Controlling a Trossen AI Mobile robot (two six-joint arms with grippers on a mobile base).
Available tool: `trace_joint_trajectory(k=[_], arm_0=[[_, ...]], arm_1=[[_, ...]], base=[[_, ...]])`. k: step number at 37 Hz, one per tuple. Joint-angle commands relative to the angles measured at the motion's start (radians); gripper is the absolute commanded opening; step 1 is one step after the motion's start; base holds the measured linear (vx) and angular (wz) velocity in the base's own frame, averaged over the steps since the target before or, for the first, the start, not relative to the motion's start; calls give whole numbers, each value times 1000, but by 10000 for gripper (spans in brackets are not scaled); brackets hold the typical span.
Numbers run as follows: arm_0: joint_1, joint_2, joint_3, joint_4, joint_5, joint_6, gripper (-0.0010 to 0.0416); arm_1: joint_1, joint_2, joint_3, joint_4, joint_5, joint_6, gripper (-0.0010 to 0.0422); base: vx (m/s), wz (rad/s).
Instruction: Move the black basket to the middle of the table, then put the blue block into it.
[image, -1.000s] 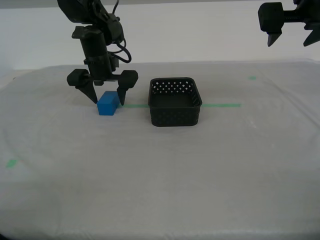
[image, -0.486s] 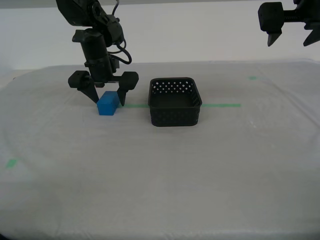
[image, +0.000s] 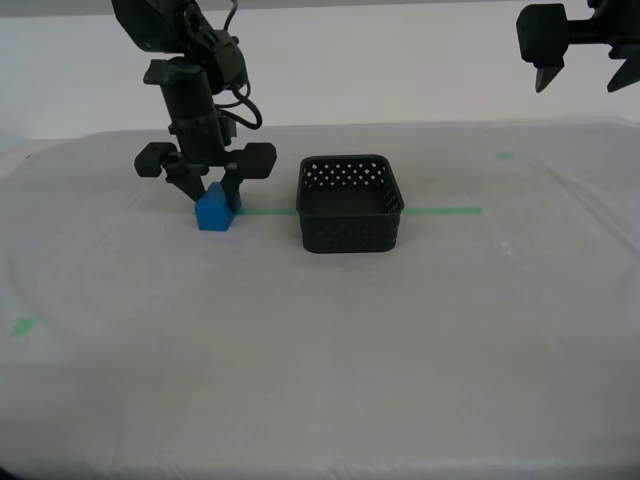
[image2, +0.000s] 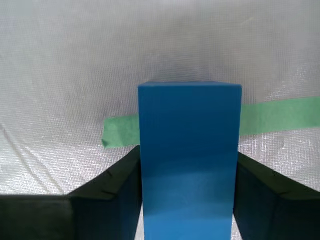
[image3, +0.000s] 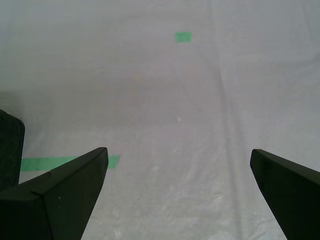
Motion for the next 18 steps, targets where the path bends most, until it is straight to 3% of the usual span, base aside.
trace_joint_trajectory(k=[1,11,18], arm_0=[[0,0,0,0,-1,0,398],[0,0,0,0,-1,0,399],[0,0,0,0,-1,0,398]], arm_1=[[-1,0,0,-2,-2,-6,132],[-1,0,3,-1,-2,-37,-7],[-1,-10,14,-14,-2,-54,0]], base=[[0,0],[0,0],[0,0]])
